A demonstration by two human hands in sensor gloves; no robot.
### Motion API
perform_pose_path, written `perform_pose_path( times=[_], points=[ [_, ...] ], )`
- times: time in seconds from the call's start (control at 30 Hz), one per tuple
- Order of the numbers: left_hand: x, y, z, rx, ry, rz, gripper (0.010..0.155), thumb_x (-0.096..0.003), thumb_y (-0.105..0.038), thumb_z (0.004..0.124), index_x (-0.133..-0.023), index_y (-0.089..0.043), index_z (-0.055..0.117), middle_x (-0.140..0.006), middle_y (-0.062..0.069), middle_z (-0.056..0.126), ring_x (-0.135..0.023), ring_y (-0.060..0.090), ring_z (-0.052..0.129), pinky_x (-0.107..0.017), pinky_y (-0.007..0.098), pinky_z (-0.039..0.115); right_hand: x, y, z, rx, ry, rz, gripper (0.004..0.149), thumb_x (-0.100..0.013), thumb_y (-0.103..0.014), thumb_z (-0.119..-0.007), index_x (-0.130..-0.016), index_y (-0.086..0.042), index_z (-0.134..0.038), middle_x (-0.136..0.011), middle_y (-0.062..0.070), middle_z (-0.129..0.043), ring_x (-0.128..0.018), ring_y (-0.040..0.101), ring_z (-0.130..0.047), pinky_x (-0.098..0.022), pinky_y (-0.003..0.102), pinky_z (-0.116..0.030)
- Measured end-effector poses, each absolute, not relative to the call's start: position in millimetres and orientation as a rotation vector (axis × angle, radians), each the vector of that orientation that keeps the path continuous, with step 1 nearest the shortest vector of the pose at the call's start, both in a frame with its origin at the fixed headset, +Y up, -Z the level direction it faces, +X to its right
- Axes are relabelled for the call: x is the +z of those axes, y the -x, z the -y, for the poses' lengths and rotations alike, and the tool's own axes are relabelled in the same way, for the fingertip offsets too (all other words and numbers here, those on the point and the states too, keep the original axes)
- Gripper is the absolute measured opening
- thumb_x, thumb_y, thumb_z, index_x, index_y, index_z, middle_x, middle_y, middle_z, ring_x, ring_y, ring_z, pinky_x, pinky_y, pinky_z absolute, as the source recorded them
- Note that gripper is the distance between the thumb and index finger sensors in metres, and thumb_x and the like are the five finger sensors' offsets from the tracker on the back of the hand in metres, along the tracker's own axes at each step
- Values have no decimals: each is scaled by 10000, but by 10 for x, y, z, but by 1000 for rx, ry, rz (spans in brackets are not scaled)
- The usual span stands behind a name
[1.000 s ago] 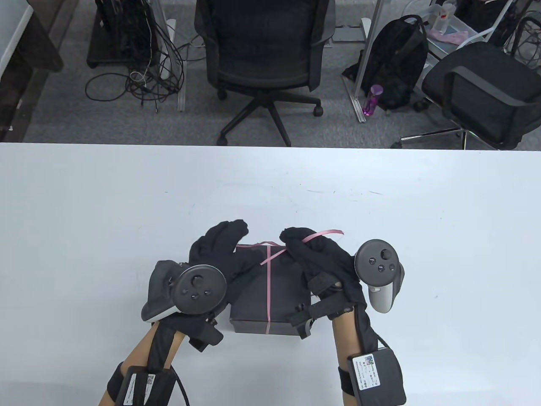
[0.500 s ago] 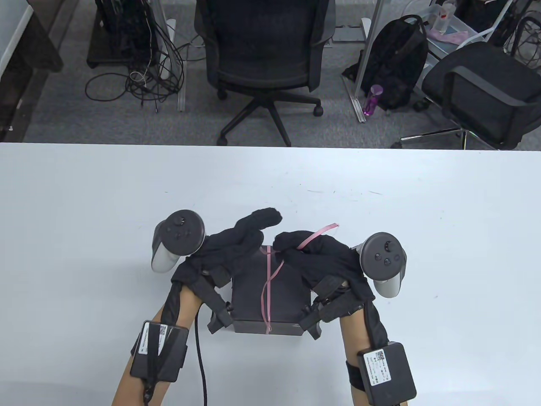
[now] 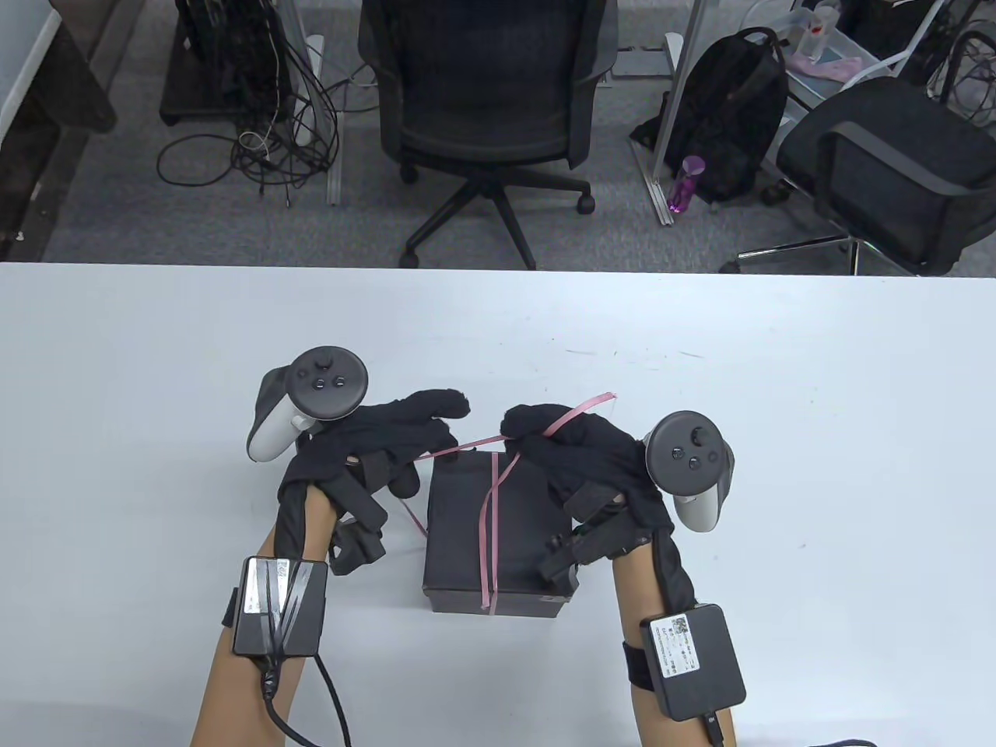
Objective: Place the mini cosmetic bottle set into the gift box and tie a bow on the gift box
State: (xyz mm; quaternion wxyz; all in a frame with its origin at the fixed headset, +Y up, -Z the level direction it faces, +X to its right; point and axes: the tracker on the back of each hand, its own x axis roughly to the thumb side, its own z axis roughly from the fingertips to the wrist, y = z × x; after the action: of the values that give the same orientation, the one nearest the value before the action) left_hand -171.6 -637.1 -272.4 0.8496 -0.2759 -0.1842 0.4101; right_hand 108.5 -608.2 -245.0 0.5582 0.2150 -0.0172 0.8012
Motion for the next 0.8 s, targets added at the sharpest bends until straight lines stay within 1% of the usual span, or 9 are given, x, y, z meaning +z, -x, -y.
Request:
perform_pose_path(
  times=[0.07,0.17,0.3,0.43,0.53,0.6,0.63,0.7,0.8],
  points=[
    [-2689,1691,6420,895,664,444,607,-573,-388,776,-1149,-307,604,-1003,46,874,-239,51,1005,-401,326,924,-2439,-1050,6097,1902,-504,54,344,-513,-189,-800,-844,-131,-871,-710,122,-963,-102,40,-855,-109,248,-848],
    [-2626,1629,6474,966,701,518,755,-469,-467,887,-1156,-285,630,-1017,76,896,-236,51,1023,-387,336,944,-2413,-1007,6114,1910,-495,58,346,-515,-191,-798,-848,-130,-868,-712,120,-961,-101,39,-855,-109,247,-848],
    [-2547,1505,6509,913,707,532,842,-406,-551,897,-1161,-293,628,-1029,68,884,-242,53,988,-389,343,928,-2354,-950,6122,1926,-459,88,348,-519,-191,-793,-853,-125,-862,-711,123,-959,-101,36,-855,-107,245,-849],
    [-2441,1374,6506,777,667,515,720,-435,-552,881,-1105,-372,689,-985,12,882,-235,41,939,-388,323,902,-2290,-921,6153,1949,-424,109,348,-523,-191,-791,-856,-117,-860,-707,128,-958,-99,33,-854,-106,243,-849],
    [-2321,1287,6483,674,551,451,449,-546,-487,785,-976,-360,816,-923,-10,906,-239,44,927,-395,329,890,-2234,-942,6190,1951,-382,120,349,-528,-191,-786,-860,-110,-855,-706,130,-956,-99,31,-855,-106,241,-850],
    [-2228,1252,6463,618,422,413,431,-583,-431,716,-992,-310,776,-946,16,872,-345,85,962,-459,383,870,-2199,-987,6212,1930,-367,108,355,-536,-190,-779,-871,-96,-846,-705,138,-953,-104,35,-856,-110,246,-849],
    [-2174,1244,6451,576,359,424,434,-594,-424,682,-1003,-300,754,-968,26,853,-415,104,983,-448,378,871,-2180,-1020,6221,1924,-360,103,360,-542,-190,-772,-879,-85,-840,-705,143,-950,-109,39,-858,-115,251,-849],
    [-2083,1246,6442,558,282,424,437,-609,-409,636,-1021,-289,720,-1031,46,791,-679,202,971,-472,382,852,-2143,-1086,6240,1936,-359,78,371,-557,-189,-752,-900,-64,-822,-716,158,-938,-139,56,-871,-143,273,-854],
    [-1975,1286,6449,579,151,393,446,-618,-387,604,-1035,-259,701,-1135,110,667,-893,340,863,-621,521,775,-2047,-1187,6271,2016,-353,58,392,-574,-199,-728,-925,-41,-801,-749,185,-923,-269,141,-931,-253,362,-867]
  ],
)
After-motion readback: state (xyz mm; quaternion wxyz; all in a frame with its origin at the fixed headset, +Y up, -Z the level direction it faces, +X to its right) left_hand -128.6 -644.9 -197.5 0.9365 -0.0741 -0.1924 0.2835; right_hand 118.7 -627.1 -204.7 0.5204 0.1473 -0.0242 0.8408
